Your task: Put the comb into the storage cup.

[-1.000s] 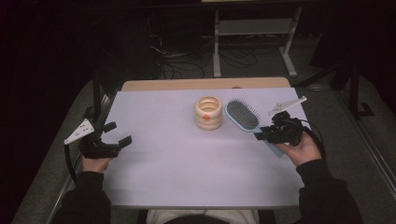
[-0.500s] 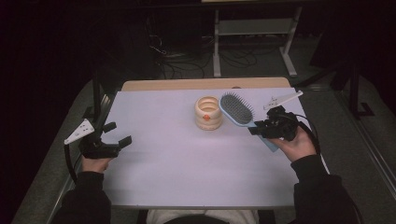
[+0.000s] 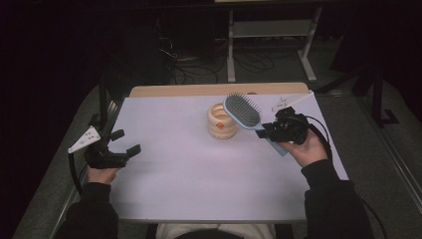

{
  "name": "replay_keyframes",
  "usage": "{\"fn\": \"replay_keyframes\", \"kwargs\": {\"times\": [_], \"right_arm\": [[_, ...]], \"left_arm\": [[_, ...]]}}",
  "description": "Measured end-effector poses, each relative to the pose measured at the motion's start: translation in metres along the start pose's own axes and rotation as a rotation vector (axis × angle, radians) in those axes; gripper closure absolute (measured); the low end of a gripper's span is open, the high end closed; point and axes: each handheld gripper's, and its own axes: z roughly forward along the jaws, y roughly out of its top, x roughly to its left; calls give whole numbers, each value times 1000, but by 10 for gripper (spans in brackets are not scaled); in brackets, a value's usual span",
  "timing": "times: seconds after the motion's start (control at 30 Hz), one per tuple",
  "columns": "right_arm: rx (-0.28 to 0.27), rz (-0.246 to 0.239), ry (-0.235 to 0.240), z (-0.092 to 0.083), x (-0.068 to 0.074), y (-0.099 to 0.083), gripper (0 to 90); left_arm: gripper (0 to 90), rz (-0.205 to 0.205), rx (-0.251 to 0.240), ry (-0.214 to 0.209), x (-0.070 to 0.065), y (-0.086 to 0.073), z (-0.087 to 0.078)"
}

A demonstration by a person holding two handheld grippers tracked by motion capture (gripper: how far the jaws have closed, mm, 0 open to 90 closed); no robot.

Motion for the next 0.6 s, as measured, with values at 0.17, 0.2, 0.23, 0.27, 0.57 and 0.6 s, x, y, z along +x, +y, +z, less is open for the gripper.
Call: {"fn": "replay_keyframes", "kwargs": {"times": [0.17, 0.2, 0.23, 0.27, 0.57, 0.6], "right_arm": [[-5, -15, 1, 3, 4, 9, 684], [-7, -17, 2, 3, 4, 11, 684], [-10, -19, 0, 3, 5, 13, 684], [-14, -23, 1, 3, 5, 14, 684], [-32, -34, 2, 7, 9, 24, 684], [-35, -34, 4, 7, 10, 24, 684]], "left_arm": [[0, 6, -2, -12, -2, 6, 2], [0, 6, -4, -15, -3, 7, 3], [0, 7, -2, -20, -3, 8, 4], [0, 7, -3, -23, -4, 10, 5], [0, 42, 19, -52, -14, 26, 21], [0, 40, 18, -58, -15, 27, 22]]}}
